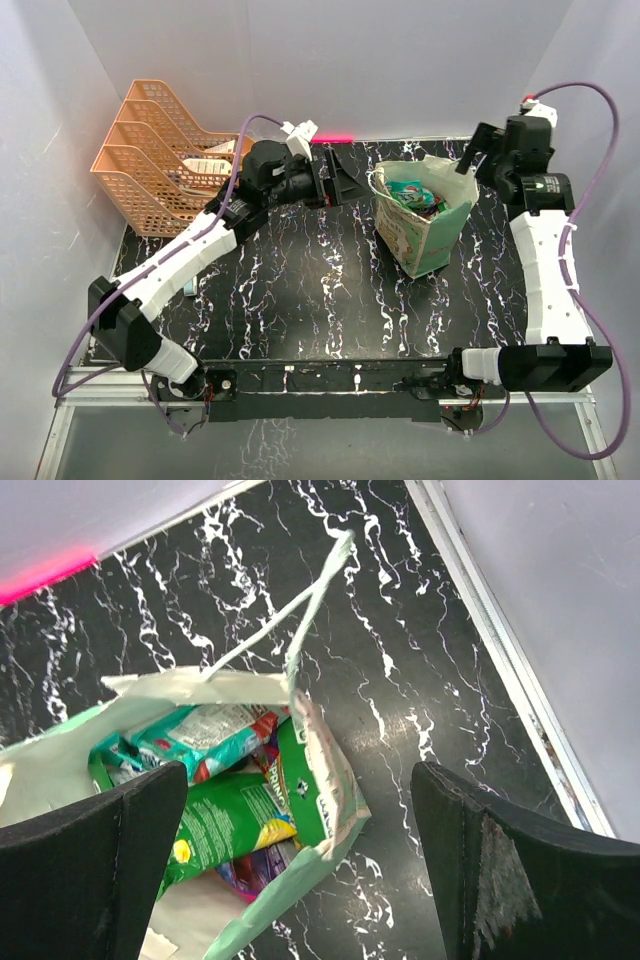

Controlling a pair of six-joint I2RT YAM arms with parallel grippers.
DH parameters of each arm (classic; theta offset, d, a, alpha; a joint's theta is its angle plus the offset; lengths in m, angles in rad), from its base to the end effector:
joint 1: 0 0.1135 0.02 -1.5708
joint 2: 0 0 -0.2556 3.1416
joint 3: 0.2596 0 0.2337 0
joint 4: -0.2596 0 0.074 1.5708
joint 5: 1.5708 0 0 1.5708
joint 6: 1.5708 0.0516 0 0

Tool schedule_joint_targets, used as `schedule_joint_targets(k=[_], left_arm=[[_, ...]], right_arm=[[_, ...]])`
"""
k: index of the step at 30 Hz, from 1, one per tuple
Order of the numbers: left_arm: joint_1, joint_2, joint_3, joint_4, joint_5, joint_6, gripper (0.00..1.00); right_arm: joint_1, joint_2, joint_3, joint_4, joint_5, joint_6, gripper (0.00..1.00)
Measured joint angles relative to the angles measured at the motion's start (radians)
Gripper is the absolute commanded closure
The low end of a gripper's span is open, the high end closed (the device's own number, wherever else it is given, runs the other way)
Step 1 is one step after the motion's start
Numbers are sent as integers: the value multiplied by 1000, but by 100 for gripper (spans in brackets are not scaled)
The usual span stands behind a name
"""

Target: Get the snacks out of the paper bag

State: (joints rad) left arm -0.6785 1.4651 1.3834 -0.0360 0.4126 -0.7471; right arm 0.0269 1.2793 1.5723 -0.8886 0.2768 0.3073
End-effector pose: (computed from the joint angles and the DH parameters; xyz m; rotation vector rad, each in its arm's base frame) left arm 0.2544 -0.2317 0.3948 0.2817 1.8687 -1.3740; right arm 0.2481 -0.0074 0.4116 0.4549 2.0938 -0.1050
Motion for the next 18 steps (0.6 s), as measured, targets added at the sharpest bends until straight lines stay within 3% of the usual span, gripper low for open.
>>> schedule_joint_targets(k=[3, 8, 11, 15, 18], left_arm=[[-5, 47, 16, 54, 23, -61, 7], [-16, 143, 82, 101, 44, -140, 17], [-26, 211, 146, 110, 47, -171, 25], [-34, 261, 174, 124, 47, -202, 46], [-42, 280, 174, 153, 47, -222, 47]], right_arm=[[-124, 1, -5, 29, -136, -8, 2], [-298, -2, -35, 99, -349, -18, 15], [-317, 11, -44, 118, -421, -22, 25], [-330, 49, -45, 147, -513, -25, 27], [-335, 63, -53, 169, -578, -24, 27]])
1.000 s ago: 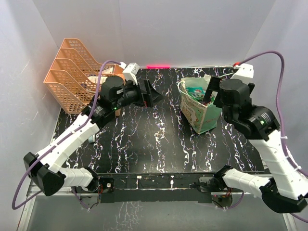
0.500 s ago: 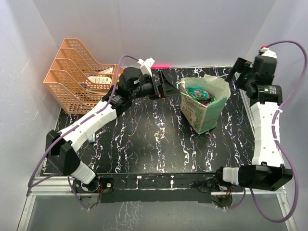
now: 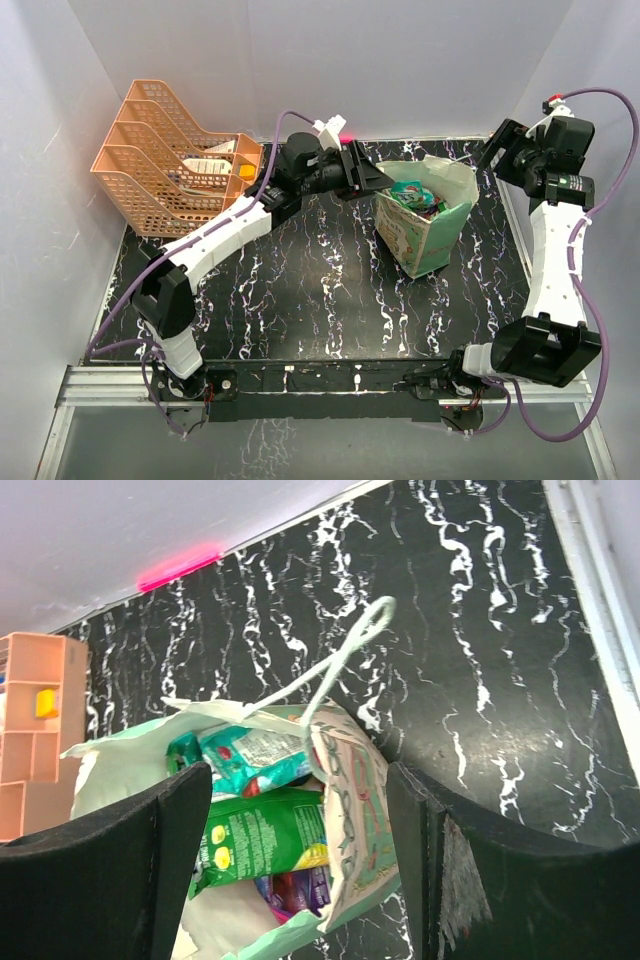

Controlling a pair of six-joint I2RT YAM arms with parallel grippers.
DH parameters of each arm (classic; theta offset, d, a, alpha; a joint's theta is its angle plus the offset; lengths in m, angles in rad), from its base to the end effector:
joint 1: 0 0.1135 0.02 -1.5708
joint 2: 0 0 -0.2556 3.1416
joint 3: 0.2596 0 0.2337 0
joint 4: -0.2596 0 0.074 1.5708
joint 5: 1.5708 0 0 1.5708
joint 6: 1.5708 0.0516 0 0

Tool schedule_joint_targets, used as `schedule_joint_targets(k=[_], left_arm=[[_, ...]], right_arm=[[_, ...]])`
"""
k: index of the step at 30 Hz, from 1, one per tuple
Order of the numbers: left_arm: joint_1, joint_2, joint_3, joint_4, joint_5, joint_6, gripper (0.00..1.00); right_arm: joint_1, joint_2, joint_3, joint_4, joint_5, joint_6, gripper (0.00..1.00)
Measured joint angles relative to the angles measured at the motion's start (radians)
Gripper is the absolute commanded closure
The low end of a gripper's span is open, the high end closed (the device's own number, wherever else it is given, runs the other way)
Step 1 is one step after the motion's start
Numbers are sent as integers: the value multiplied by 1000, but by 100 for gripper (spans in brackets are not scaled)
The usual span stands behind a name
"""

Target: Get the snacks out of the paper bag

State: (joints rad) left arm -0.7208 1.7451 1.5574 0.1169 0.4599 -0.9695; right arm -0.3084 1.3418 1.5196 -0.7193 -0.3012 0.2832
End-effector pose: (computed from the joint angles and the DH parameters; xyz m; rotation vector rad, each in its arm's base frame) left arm 0.2984 -0.2927 0.3735 0.1733 1.9128 -1.5992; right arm 0.2708 -0.0702 0.3979 0.4381 2.0535 0.3025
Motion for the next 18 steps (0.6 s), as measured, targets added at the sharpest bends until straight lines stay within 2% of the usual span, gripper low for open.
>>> schedule_joint_targets(k=[3, 7, 13, 16, 18], left_arm=[[-12, 2, -4, 46, -3, -11, 48], [-28, 2, -29, 137, -27, -25, 55], [-34, 18, -60, 260, -39, -83, 78], [-34, 23, -78, 301, -50, -103, 97], [-34, 23, -84, 304, -55, -107, 100]], right_arm=[[0, -2, -11, 25, -50, 3, 27], [0, -11, -31, 43, -89, 6, 27], [0, -42, -62, 46, -123, 6, 27], [0, -60, -64, 50, -135, 6, 27], [1, -78, -77, 56, -139, 5, 26]])
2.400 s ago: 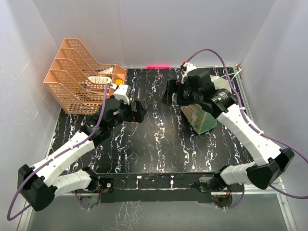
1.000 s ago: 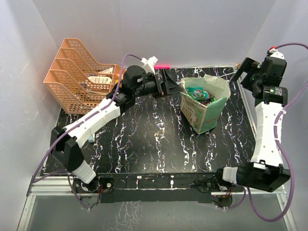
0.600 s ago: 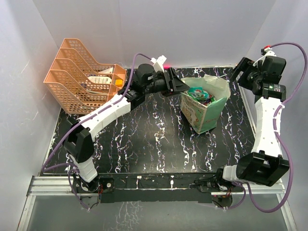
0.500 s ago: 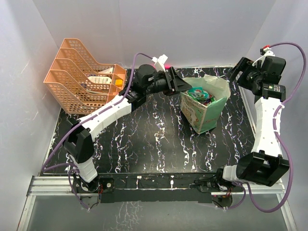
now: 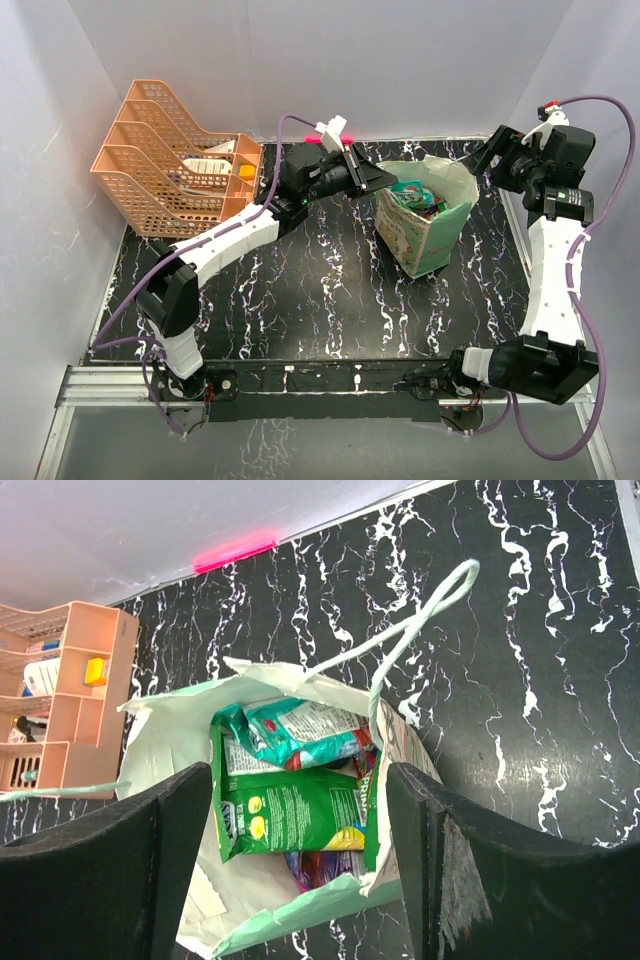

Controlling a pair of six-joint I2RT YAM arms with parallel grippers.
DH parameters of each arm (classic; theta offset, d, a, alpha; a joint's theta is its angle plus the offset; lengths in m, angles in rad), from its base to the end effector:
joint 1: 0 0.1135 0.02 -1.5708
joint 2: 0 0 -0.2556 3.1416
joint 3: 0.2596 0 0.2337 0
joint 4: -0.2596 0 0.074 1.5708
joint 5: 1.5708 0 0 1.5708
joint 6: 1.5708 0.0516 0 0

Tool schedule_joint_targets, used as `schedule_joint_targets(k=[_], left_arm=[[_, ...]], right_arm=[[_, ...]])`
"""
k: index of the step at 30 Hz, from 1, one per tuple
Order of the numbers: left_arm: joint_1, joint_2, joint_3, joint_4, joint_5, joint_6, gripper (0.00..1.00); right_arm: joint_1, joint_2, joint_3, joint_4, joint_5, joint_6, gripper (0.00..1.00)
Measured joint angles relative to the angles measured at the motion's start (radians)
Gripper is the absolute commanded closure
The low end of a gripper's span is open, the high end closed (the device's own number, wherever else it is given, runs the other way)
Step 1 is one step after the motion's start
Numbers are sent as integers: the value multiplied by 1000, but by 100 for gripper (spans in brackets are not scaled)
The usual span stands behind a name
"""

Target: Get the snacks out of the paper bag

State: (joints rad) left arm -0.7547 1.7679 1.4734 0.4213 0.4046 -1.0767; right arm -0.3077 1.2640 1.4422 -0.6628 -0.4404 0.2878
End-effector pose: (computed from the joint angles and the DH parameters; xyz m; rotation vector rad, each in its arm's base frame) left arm 0.2950 -0.3053 0.3714 0.1171 1.7240 -1.7258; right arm 0.2556 -0.0582 0.4000 0.3309 2.0062 0.4389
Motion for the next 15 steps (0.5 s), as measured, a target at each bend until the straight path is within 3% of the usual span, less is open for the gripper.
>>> schedule_joint_targets(k=[8, 15], left_arm=[[37, -9, -1, -80, 10, 39, 100], [186, -94, -32, -208, 110, 70, 100]], right_arm=[[74, -91, -67, -13, 32, -35, 20], [111, -164, -116, -47, -47, -45, 20]])
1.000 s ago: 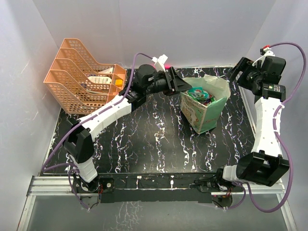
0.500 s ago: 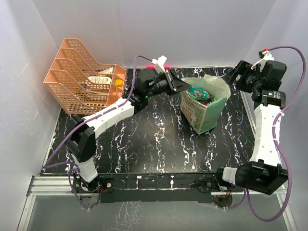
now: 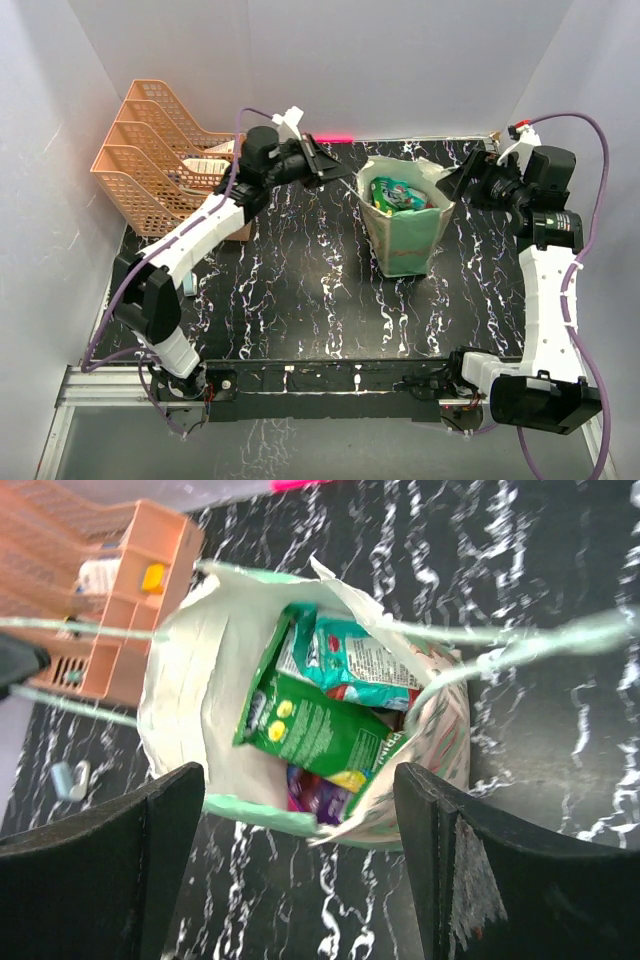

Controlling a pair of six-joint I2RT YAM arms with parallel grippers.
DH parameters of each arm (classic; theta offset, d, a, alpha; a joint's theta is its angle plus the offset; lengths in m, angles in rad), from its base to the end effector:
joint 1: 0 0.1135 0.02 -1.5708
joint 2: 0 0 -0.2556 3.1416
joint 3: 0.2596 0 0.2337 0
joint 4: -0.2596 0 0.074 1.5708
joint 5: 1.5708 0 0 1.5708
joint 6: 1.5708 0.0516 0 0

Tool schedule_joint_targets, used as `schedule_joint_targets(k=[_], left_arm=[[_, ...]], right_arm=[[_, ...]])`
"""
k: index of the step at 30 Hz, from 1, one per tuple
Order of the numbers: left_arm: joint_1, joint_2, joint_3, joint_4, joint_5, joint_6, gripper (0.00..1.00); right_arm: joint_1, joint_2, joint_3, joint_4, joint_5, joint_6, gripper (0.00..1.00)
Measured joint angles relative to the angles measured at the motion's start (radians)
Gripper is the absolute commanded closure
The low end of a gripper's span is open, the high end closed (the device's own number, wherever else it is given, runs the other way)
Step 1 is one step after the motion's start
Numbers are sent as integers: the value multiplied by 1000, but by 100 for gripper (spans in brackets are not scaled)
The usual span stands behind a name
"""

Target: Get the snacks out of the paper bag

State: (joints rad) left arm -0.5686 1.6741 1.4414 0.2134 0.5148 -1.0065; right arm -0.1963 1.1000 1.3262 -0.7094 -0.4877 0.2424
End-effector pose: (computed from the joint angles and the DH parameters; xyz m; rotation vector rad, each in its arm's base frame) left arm 0.3224 -0.2362 0.3717 0.0623 1.8467 -1.5759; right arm 0.2172 -0.0185 0.3949 0.1423 2.0284 0.5282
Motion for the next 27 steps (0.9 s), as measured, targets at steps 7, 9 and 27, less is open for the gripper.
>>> schedule_joint_targets(k=[7, 9, 27], left_arm=[[167, -60, -29, -89, 75, 17, 100], [201, -64, -29, -100, 88, 19, 100], [246, -90, -113, 90, 156, -88, 53]], right_arm=[[28, -45, -76, -21, -179, 47, 18], [41, -59, -80, -21, -216, 63, 18], [83, -60, -79, -16, -277, 99, 19]])
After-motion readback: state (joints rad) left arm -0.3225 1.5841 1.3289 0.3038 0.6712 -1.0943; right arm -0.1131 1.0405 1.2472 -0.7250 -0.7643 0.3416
